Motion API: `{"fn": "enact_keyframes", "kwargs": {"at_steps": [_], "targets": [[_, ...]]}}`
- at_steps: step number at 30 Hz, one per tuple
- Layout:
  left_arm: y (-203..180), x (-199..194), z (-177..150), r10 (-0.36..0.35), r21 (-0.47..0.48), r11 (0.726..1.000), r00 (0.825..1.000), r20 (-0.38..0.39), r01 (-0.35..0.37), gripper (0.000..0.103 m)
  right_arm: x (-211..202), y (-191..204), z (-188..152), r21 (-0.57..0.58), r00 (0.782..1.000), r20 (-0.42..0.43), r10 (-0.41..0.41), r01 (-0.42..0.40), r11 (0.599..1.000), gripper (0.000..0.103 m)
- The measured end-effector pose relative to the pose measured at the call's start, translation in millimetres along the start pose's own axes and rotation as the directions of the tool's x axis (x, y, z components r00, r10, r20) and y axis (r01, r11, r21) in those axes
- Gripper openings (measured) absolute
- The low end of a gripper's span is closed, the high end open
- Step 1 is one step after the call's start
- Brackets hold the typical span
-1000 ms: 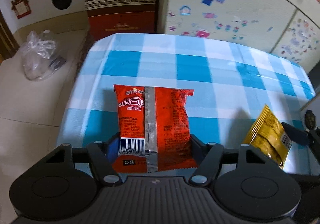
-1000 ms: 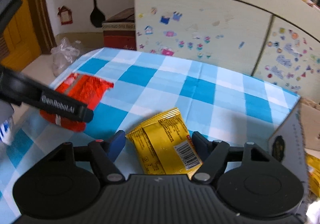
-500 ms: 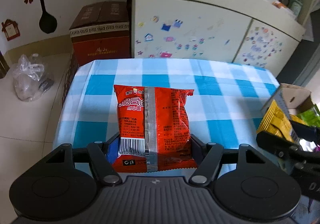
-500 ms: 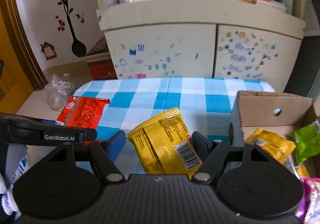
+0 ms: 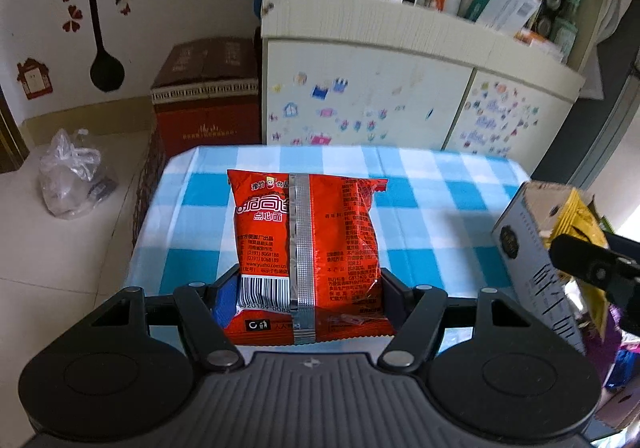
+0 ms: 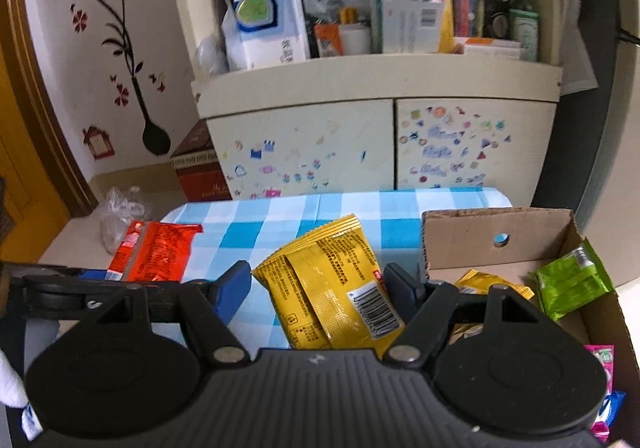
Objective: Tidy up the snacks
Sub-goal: 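Carry the red and yellow packets over the cardboard box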
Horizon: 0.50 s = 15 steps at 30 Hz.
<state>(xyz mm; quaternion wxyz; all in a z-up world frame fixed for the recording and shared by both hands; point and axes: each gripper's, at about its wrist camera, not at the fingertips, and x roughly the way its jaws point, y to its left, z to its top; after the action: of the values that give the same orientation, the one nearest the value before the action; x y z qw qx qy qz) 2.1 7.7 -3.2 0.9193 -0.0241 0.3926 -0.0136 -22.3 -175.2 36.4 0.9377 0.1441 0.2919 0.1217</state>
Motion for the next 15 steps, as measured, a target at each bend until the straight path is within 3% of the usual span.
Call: {"fn": "enact_keyframes", "kwargs": {"at_steps": [4, 15], "targets": [[-5.0, -9.3, -0.3, 0.004, 0.005, 1.0, 0.999, 0.037, -0.004, 0.074, -2.7, -7.1, 2.5, 0.028, 1.0, 0.015, -0.007, 0.007, 1.0, 0.074], [-23.0, -7.4, -4.6, -0.007, 0.004, 1.0, 0.999, 0.046, 0.007, 0.074, -12.7, -18.2, 13.8, 0.066, 0.998, 0.063, 0.012, -0.017, 0.998, 0.074]]}}
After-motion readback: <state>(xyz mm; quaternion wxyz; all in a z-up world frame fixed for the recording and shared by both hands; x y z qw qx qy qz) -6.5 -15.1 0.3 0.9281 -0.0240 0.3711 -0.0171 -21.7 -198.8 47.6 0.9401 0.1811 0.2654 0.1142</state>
